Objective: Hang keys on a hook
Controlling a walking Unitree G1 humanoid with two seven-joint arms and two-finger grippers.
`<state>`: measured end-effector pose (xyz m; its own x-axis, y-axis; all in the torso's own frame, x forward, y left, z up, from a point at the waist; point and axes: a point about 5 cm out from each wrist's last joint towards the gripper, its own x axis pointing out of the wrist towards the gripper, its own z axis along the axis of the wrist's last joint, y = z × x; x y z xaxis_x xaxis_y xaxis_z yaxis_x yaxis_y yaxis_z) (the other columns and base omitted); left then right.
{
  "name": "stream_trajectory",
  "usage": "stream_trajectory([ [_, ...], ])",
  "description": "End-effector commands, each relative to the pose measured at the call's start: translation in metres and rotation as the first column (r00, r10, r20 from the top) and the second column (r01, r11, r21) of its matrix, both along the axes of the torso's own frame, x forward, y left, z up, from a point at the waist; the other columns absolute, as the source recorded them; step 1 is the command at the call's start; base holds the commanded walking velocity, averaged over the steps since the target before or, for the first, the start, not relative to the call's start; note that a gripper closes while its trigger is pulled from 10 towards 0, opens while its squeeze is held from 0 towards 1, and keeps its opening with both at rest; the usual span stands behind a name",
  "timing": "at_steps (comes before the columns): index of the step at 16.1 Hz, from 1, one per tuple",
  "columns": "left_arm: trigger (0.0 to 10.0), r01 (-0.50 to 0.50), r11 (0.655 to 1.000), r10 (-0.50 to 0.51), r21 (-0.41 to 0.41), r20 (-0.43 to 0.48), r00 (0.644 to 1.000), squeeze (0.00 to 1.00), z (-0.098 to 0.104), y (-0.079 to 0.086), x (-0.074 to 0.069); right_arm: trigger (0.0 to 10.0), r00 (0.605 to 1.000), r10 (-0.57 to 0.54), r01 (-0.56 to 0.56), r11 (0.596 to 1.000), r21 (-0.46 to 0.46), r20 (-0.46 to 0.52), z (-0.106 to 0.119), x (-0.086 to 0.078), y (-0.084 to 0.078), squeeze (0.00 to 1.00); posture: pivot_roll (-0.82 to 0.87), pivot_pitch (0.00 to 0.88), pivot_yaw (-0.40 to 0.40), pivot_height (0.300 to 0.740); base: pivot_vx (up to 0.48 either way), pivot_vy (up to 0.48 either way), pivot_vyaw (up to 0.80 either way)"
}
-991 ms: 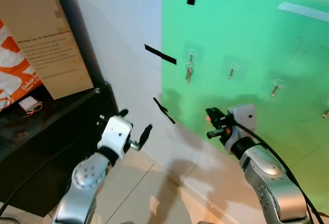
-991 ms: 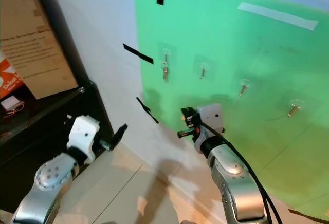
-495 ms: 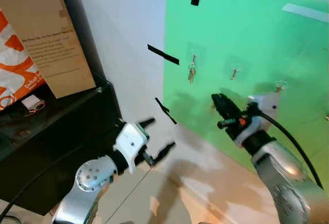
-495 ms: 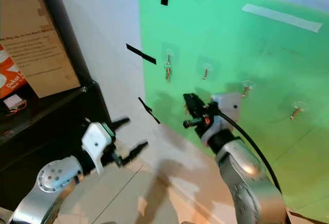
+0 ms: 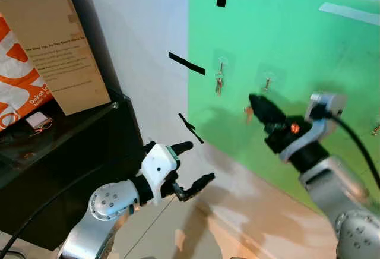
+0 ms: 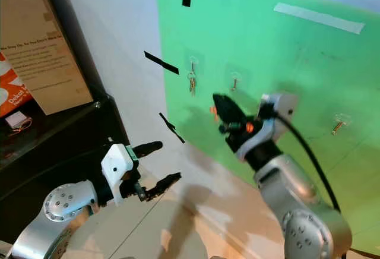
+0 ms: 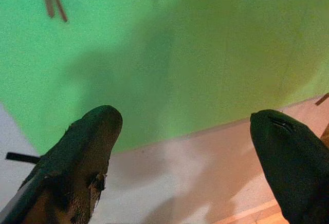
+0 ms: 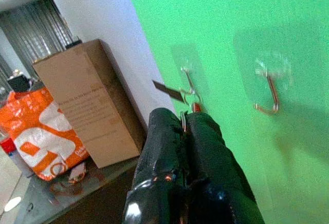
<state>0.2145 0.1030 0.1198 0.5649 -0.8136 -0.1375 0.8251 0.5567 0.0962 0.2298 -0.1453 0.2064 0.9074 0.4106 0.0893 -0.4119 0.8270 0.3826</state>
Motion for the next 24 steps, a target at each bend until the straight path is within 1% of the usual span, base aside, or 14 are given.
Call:
stream_trajectory([
  [1, 10.0, 0.016, 1.0, -0.016, -0.008, 0.01, 1.0, 0.0, 0.007, -0.001, 0.001, 10.0, 1.0, 0.009, -0.009, 0.999, 0.036, -0.014, 0.005, 0.001, 0.001, 0.0, -0.12, 0.0, 0.017, 0.74, 0.0, 0.0, 0.0],
  [2, 10.0, 0.019, 1.0, -0.019, -0.012, 0.009, 1.0, 0.0, 0.009, 0.0, 0.001, 10.0, 1.0, 0.013, -0.012, 0.999, 0.036, -0.019, 0.008, 0.004, 0.002, 0.0, -0.12, 0.0, 0.014, 0.74, 0.0, 0.0, 0.0],
  [3, 10.0, 0.022, 1.0, -0.022, -0.014, 0.009, 1.0, 0.0, 0.011, 0.0, 0.001, 10.0, 1.0, -0.013, 0.013, 1.0, -0.013, -0.015, 0.01, 0.009, 0.002, 0.0, -0.12, 0.0, 0.015, 0.74, 0.0, 0.0, 0.0],
  [4, 10.0, 0.023, 1.0, -0.023, -0.014, 0.009, 1.0, 0.0, 0.012, 0.0, 0.001, 10.0, 1.0, -0.029, 0.028, 0.999, -0.034, -0.011, 0.011, 0.01, 0.001, 0.0, -0.12, 0.0, 0.015, 0.74, 0.0, 0.0, 0.0],
  [5, 10.0, 0.026, 1.0, -0.026, -0.015, 0.01, 1.0, 0.0, 0.013, 0.0, 0.001, 10.0, 0.996, -0.085, 0.085, 0.995, -0.055, 0.0, 0.015, 0.018, -0.002, 0.0, -0.12, 0.0, 0.013, 0.74, 0.0, 0.0, 0.0],
  [7, 10.0, 0.034, 0.999, -0.033, -0.02, 0.012, 0.999, 0.0, 0.016, -0.002, 0.002, 10.0, 0.997, -0.081, 0.079, 0.993, -0.087, -0.013, 0.014, 0.022, 0.0, 0.0, -0.12, 0.0, 0.009, 0.74, 0.0, 0.0, 0.0],
  [10, 10.0, 0.056, 0.998, -0.056, -0.026, -0.004, 0.998, 0.0, 0.019, -0.001, -0.001, 10.0, 0.996, -0.078, 0.073, 0.993, -0.096, -0.041, 0.013, 0.023, 0.001, 0.0, -0.12, 0.0, 0.005, 0.74, 0.0, 0.0, 0.0],
  [12, 10.0, 0.051, 0.998, -0.051, -0.021, -0.004, 0.999, 0.0, 0.019, 0.0, 0.0, 10.0, 0.992, -0.114, 0.108, 0.989, -0.1, -0.052, 0.011, 0.027, -0.002, 0.0, -0.12, 0.0, 0.004, 0.74, 0.0, 0.0, 0.0],
  [19, 10.0, 0.055, 0.998, -0.055, -0.013, -0.008, 0.998, 0.0, 0.02, 0.0, 0.0, 10.0, 0.983, -0.173, 0.166, 0.981, -0.096, -0.067, 0.01, 0.033, -0.007, 0.0, -0.12, 0.0, 0.005, 0.74, 0.0, 0.0, 0.0],
  [24, 10.0, 0.06, 0.998, -0.06, -0.002, -0.012, 0.998, 0.0, 0.019, 0.001, -0.001, 10.0, 0.965, -0.25, 0.238, 0.962, -0.136, -0.083, 0.004, 0.034, -0.015, 0.0, -0.12, 0.0, 0.006, 0.74, 0.0, 0.0, 0.0],
])
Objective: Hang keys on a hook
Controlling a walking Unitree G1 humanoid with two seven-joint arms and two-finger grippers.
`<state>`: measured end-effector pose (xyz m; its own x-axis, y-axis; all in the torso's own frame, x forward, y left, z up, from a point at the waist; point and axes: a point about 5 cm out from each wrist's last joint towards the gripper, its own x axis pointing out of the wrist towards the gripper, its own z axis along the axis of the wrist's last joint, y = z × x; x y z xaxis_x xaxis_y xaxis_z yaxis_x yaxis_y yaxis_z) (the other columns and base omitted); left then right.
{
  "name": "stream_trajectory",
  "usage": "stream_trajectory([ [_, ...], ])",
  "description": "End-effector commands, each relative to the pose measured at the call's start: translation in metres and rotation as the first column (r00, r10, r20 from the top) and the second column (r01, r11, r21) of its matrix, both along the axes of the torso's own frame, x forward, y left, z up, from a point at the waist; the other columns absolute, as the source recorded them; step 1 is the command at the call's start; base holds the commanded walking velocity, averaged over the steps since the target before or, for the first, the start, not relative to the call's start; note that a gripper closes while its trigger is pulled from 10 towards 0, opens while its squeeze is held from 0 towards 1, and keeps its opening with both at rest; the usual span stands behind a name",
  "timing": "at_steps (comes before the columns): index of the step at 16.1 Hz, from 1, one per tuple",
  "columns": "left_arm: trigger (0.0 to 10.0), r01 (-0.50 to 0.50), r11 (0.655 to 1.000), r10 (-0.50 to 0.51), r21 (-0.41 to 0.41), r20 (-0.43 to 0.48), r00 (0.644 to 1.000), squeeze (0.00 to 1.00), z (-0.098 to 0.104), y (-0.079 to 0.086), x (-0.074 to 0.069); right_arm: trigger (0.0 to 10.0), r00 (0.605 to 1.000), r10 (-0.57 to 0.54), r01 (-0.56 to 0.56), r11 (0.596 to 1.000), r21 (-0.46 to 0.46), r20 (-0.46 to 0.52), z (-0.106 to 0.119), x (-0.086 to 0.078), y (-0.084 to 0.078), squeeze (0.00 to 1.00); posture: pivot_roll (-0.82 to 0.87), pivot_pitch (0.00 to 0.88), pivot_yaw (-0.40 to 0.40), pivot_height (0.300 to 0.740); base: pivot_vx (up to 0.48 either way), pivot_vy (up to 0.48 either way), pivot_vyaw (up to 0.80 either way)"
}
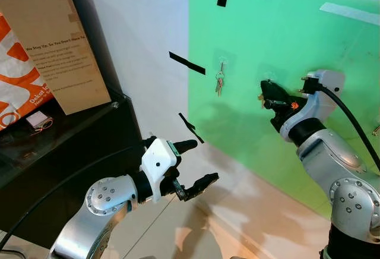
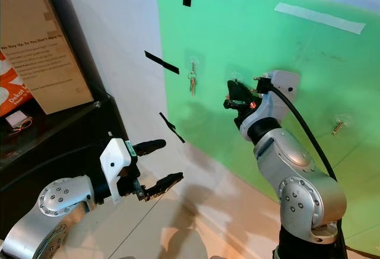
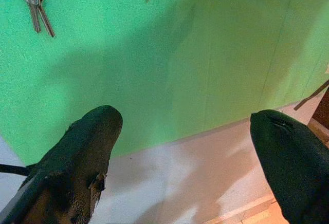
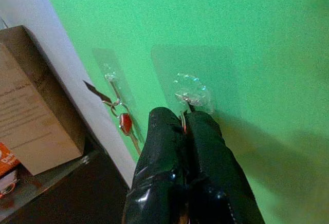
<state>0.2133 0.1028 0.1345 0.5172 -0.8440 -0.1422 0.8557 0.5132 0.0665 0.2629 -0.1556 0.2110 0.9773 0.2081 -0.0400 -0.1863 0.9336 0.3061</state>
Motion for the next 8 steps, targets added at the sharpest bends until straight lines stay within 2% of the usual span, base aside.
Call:
stream_trajectory([
  [1, 10.0, 0.007, 1.0, -0.007, 0.011, 0.015, 1.0, 0.0, 0.004, 0.001, 0.0, 10.0, 0.999, -0.046, 0.046, 0.999, -0.01, -0.006, -0.001, 0.001, -0.007, 0.0, -0.12, 0.0, 0.006, 0.74, 0.0, 0.0, 0.0],
  [4, 10.0, 0.006, 1.0, -0.007, 0.017, 0.012, 1.0, 0.0, 0.003, 0.002, -0.001, 10.0, 0.992, -0.119, 0.118, 0.993, -0.026, -0.042, -0.011, -0.007, -0.022, 0.0, -0.12, 0.002, 0.006, 0.74, 0.0, 0.0, 0.0],
  [8, 10.0, 0.013, 1.0, -0.013, 0.025, 0.012, 1.0, 0.0, 0.003, 0.002, -0.001, 10.0, 0.988, -0.124, 0.118, 0.991, -0.066, -0.093, -0.028, -0.015, -0.023, 0.0, -0.11, 0.005, 0.011, 0.74, 0.0, 0.0, 0.0],
])
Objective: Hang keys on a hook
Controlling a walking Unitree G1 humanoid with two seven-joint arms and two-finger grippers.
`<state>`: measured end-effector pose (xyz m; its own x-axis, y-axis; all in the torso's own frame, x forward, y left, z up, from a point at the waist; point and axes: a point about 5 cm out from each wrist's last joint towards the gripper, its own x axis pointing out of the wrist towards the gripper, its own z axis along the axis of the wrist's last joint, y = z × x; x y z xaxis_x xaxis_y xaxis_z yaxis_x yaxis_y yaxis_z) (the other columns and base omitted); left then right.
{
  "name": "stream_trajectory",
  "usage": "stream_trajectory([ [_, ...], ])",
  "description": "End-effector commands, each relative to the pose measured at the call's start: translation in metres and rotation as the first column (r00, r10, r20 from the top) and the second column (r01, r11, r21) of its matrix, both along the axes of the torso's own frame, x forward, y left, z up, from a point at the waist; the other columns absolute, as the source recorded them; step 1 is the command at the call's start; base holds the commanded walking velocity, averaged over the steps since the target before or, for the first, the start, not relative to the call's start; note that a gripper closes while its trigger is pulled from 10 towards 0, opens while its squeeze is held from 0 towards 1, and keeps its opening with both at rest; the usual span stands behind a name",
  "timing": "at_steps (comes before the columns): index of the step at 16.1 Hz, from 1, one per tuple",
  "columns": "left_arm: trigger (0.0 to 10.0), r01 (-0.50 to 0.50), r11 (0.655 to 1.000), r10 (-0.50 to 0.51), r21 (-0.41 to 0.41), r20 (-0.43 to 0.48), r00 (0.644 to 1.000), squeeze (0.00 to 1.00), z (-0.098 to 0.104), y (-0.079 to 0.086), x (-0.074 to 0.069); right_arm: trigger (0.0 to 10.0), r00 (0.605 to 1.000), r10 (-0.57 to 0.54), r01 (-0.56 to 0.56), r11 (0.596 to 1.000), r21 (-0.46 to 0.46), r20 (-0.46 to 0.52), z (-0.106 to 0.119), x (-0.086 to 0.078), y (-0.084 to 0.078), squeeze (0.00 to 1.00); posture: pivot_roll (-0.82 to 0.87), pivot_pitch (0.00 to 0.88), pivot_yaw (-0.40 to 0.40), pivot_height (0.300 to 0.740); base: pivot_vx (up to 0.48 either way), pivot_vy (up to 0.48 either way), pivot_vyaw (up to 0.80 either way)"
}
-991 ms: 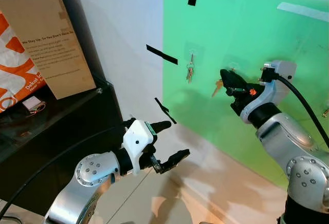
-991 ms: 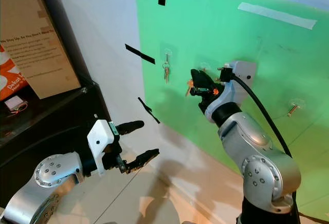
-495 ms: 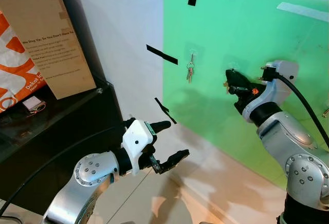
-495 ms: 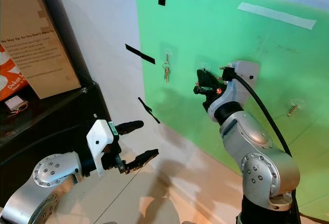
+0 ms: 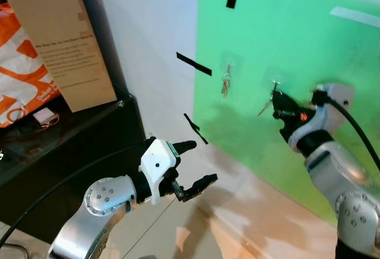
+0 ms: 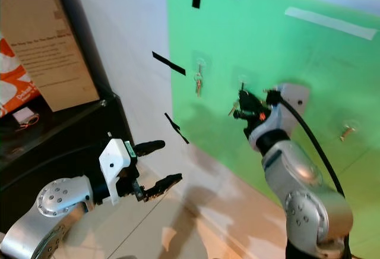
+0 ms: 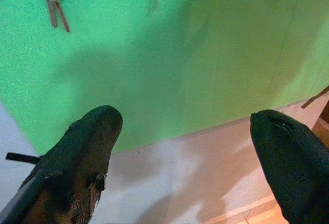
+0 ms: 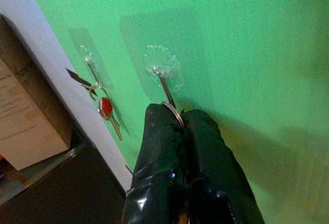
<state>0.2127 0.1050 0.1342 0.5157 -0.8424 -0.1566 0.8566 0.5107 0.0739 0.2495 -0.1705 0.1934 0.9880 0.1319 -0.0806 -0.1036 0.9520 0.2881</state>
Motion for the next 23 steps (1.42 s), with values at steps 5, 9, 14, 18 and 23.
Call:
stream_trajectory([
  [5, 10.0, 0.012, 1.0, -0.013, 0.015, 0.015, 1.0, 0.0, 0.004, 0.0, -0.001, 10.0, 0.995, -0.049, 0.045, 0.998, -0.04, -0.091, -0.021, -0.005, -0.006, 0.0, -0.11, 0.001, 0.005, 0.74, 0.0, 0.0, 0.0],
  [9, 10.0, -0.006, 0.999, 0.008, -0.047, 0.037, 0.999, 0.0, 0.015, -0.002, 0.003, 10.0, 0.996, -0.04, 0.036, 0.998, -0.052, -0.075, -0.02, -0.004, -0.004, 0.0, -0.1, 0.0, 0.003, 0.74, 0.0, 0.0, 0.0],
  [14, 10.0, -0.01, 0.988, 0.019, -0.152, 0.058, 0.998, 0.0, 0.032, -0.009, 0.009, 10.0, 0.997, -0.036, 0.033, 0.998, -0.048, -0.066, -0.02, -0.004, -0.002, 0.82, -0.11, 0.0, 0.005, 0.74, 0.0, 0.0, 0.0],
  [18, 10.0, 0.001, 0.986, 0.009, -0.168, 0.061, 0.998, 0.0, 0.037, -0.012, 0.009, 10.0, 0.998, -0.03, 0.028, 0.999, -0.036, -0.062, -0.02, -0.004, -0.002, 1.0, -0.11, 0.0, 0.006, 0.74, 0.0, 0.0, 0.0],
  [23, 10.0, -0.015, 0.988, 0.022, -0.154, 0.044, 0.999, 0.0, 0.033, -0.01, 0.008, 10.0, 0.997, 0.021, -0.024, 0.999, -0.042, -0.079, -0.026, -0.01, -0.001, 1.0, -0.11, 0.0, 0.005, 0.74, 0.0, 0.0, 0.0],
])
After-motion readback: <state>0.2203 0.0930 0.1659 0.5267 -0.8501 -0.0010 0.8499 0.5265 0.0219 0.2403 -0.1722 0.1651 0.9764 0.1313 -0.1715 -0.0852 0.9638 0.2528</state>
